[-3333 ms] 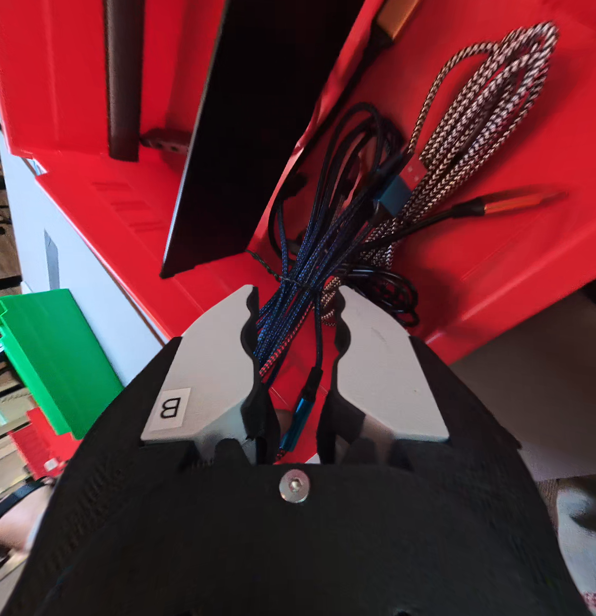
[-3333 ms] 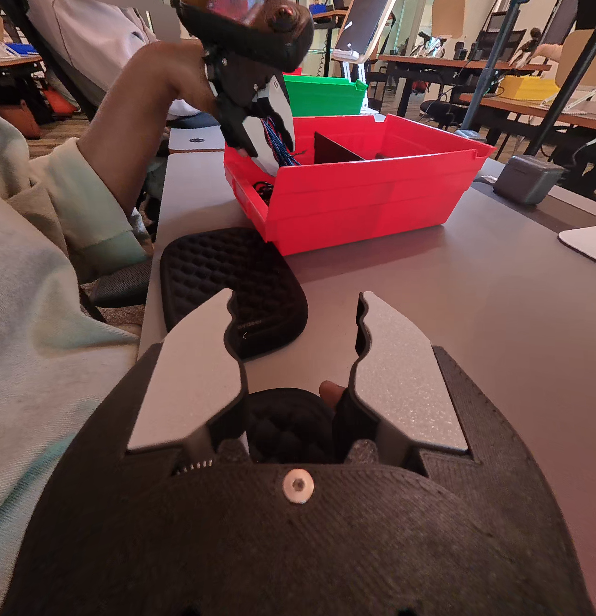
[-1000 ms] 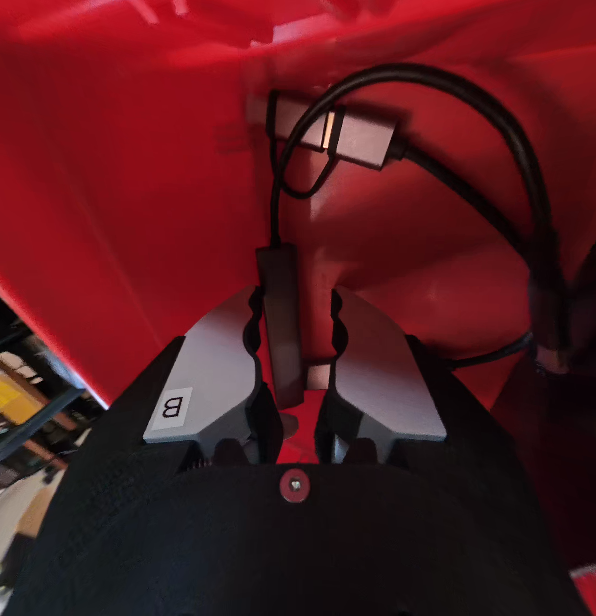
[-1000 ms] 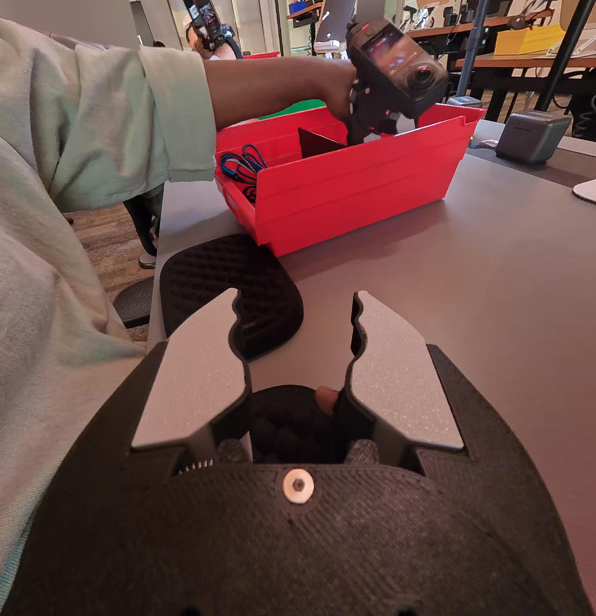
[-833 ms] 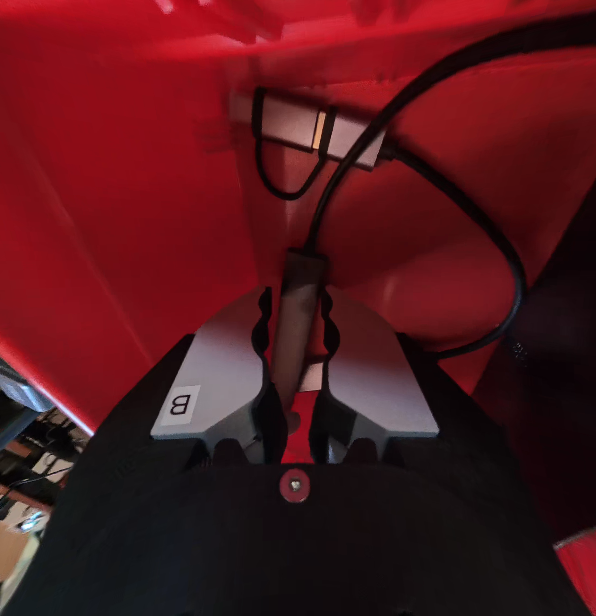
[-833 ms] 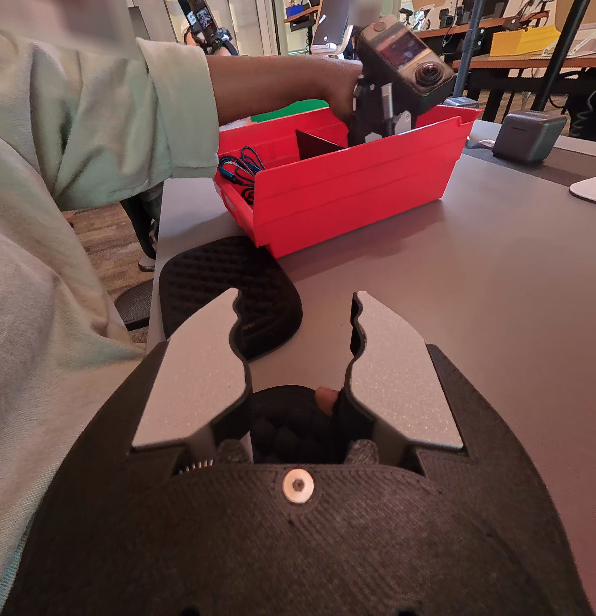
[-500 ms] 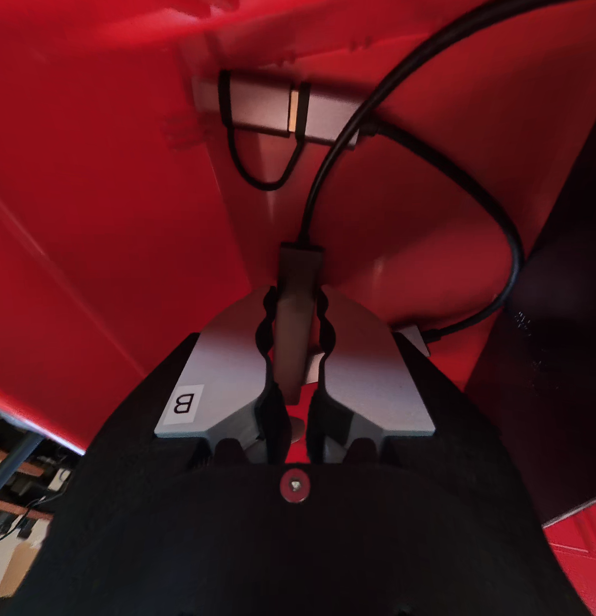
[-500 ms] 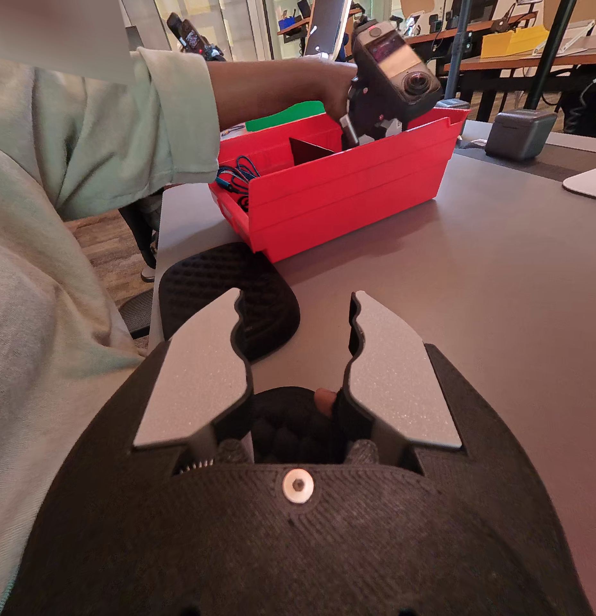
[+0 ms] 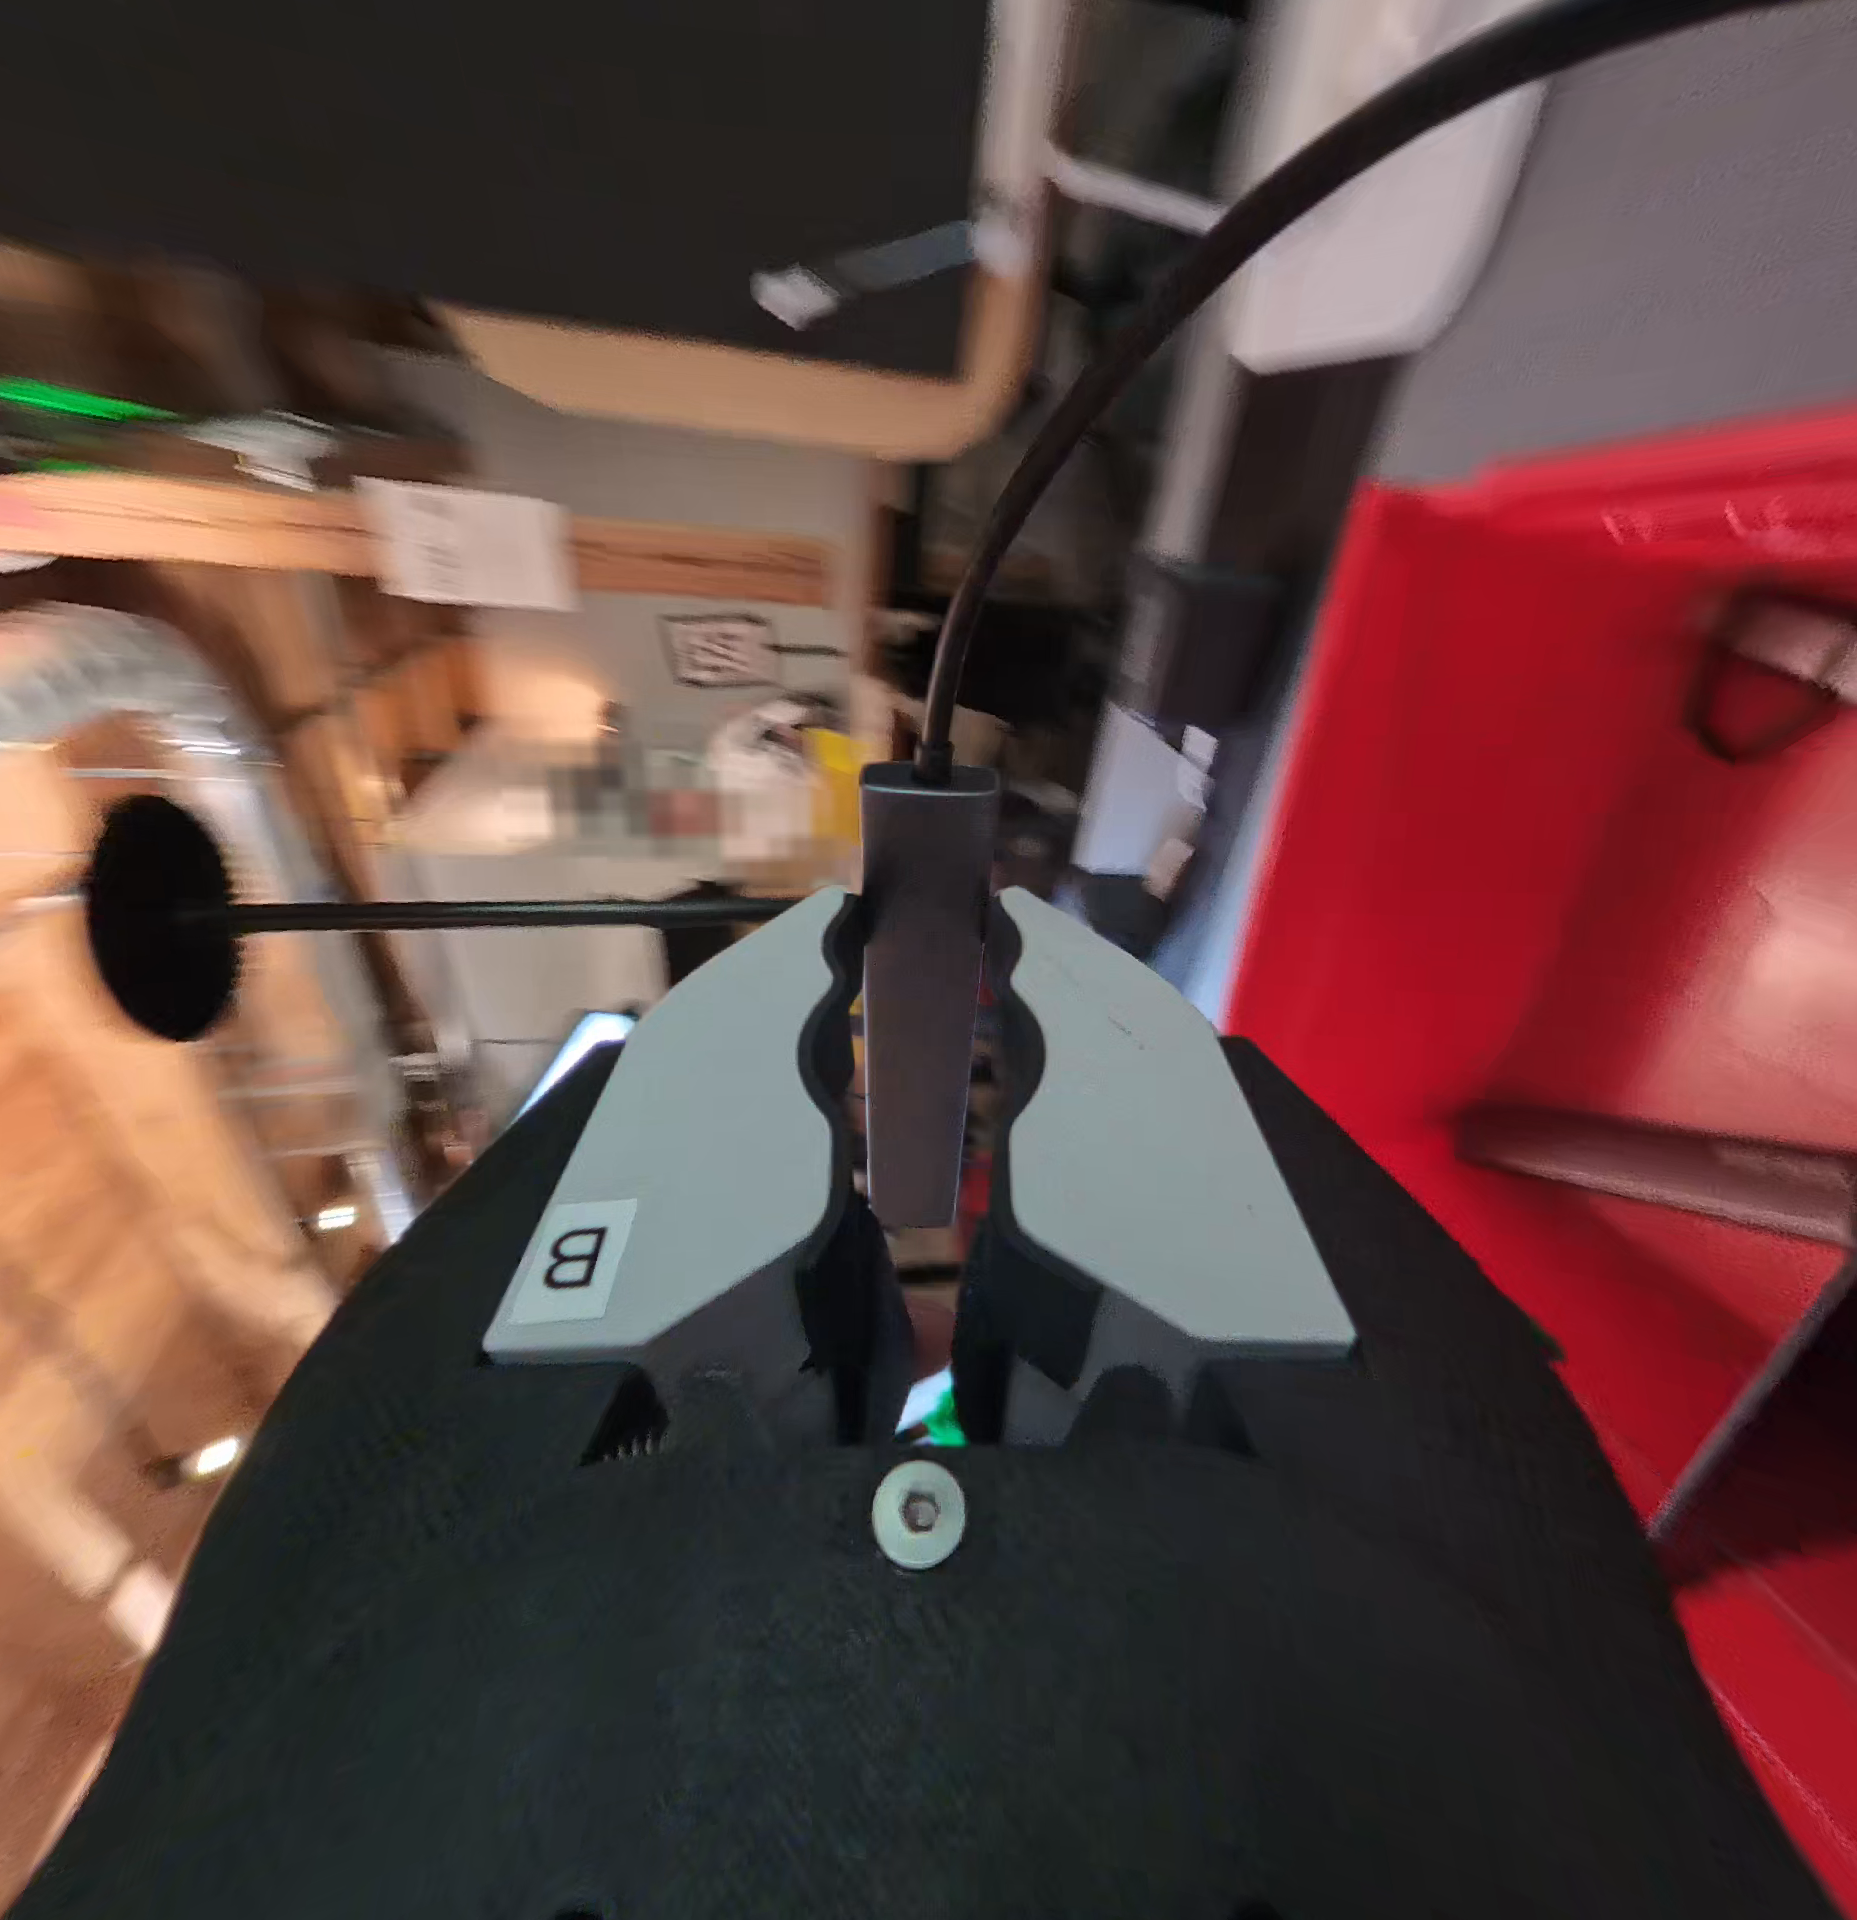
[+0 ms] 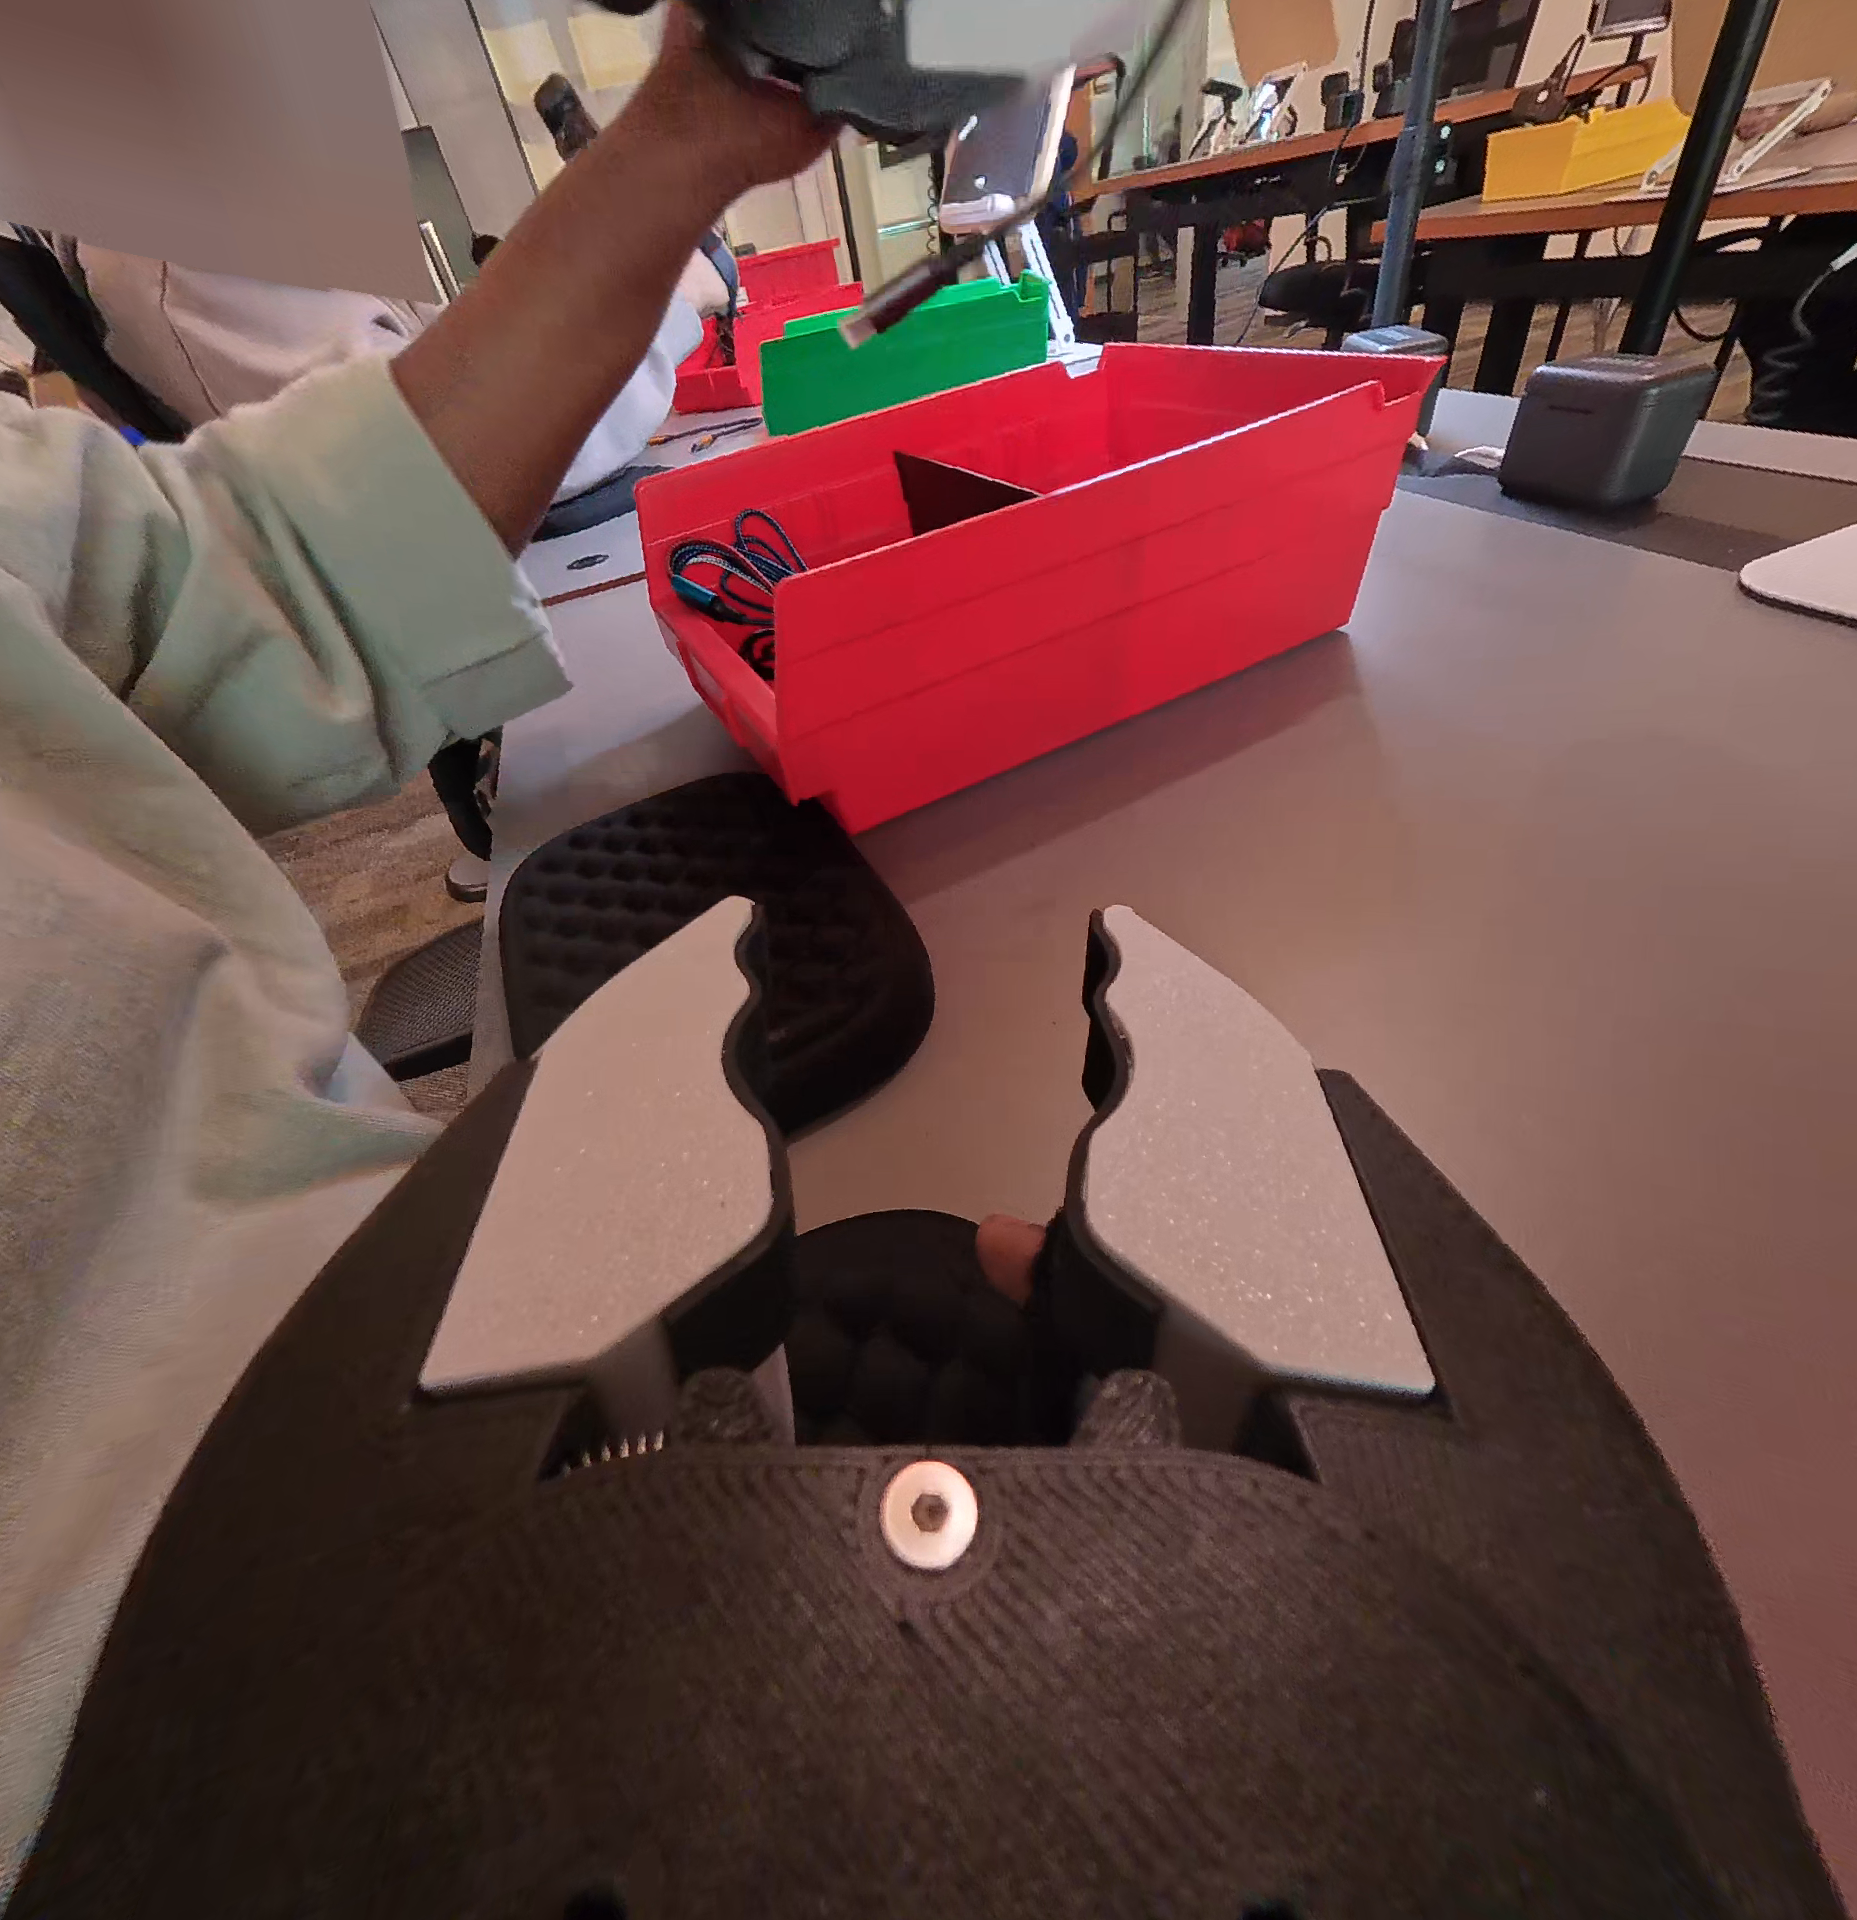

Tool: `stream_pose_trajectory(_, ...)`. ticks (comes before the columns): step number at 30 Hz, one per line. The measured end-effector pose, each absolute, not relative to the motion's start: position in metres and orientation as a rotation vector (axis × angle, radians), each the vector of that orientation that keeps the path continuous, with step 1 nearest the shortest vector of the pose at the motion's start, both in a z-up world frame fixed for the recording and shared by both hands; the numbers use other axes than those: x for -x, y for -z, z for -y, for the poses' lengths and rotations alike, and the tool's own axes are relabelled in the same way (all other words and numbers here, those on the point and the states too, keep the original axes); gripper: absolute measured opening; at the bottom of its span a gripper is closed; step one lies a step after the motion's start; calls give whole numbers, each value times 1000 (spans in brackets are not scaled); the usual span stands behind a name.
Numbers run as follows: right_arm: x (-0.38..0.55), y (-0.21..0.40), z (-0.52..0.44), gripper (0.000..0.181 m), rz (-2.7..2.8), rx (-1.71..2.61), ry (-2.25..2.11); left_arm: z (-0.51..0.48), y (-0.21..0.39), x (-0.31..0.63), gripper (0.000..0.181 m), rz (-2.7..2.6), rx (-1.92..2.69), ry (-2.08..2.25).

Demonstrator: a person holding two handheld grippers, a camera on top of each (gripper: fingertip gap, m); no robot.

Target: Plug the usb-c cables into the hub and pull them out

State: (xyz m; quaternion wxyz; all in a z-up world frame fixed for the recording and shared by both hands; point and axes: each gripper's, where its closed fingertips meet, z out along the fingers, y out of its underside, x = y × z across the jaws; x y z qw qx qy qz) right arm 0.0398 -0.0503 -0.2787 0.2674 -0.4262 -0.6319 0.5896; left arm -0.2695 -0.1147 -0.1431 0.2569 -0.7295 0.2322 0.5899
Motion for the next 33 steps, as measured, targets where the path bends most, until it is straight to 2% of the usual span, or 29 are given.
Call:
stream_pose_trajectory(2, -40, 277, 51, 59, 1699, 1130, -1572, 116, 111, 226, 20, -629, 1712, -1749)
stream_pose_trajectory(5, -43, 265, 48, 64, 1618, 1046, -1550, 113, 98, 155, 20, -669, 1440, -1876)
stream_pose_trajectory(7, -47, 244, 41, 60, 1467, 946, -1548, 102, 107, 110, 20, -701, 1352, -1843)
stream_pose_trajectory(11, -69, 194, 30, 33, 1147, 766, -1582, 79, 138, 40, 20, -795, 1221, -1817)
stream_pose_trajectory(13, -76, 182, 33, 28, 1100, 726, -1603, 68, 158, 14, 21, -859, 1186, -1779)
stream_pose_trajectory(20, -56, 205, 52, 27, 1299, 767, -1432, 47, 203, -37, 20, -1014, 1112, -1681)
stream_pose_trajectory(22, -53, 210, 53, 13, 1310, 769, -1418, 45, 208, -36, 20, -1016, 1139, -1663)
stream_pose_trajectory(24, -52, 213, 50, 9, 1301, 747, -1360, 45, 212, -36, 20, -1024, 1154, -1614)
stream_pose_trajectory(29, -56, 205, 42, 9, 1213, 642, -1209, 54, 203, -35, 28, -708, 1291, -1107)
stream_pose_trajectory(33, -70, 193, 46, 9, 1154, 537, -1246, 76, 172, -37, 30, -255, 1131, -274)
